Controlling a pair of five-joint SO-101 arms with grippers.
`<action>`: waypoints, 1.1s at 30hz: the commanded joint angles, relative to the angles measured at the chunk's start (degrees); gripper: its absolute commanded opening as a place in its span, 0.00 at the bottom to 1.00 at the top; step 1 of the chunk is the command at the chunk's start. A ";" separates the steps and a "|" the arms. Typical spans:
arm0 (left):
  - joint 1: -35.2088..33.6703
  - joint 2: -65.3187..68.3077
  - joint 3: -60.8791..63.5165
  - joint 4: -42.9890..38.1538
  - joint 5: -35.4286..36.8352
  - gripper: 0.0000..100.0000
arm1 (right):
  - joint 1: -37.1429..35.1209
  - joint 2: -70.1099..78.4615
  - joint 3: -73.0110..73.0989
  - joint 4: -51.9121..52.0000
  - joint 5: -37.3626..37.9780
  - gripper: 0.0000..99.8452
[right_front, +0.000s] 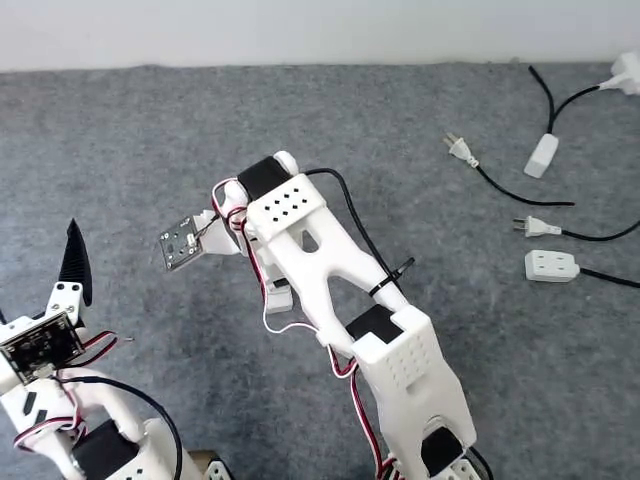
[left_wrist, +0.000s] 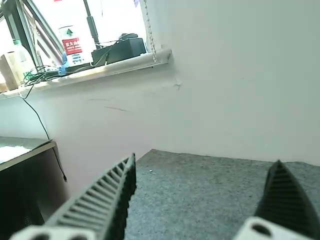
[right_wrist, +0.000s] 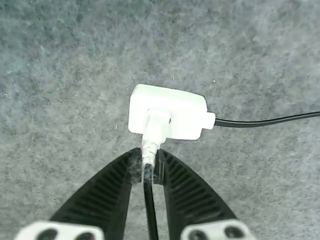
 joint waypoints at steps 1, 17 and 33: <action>0.18 -0.79 -1.98 -1.41 0.44 0.40 | -0.92 0.31 -1.67 1.80 -0.53 0.01; 0.18 -0.79 -0.84 -1.67 0.44 0.40 | -2.59 9.36 -1.76 -2.33 -0.62 0.01; 0.18 -0.79 -1.10 -1.67 0.44 0.40 | -3.03 10.15 -14.77 1.89 -8.70 0.28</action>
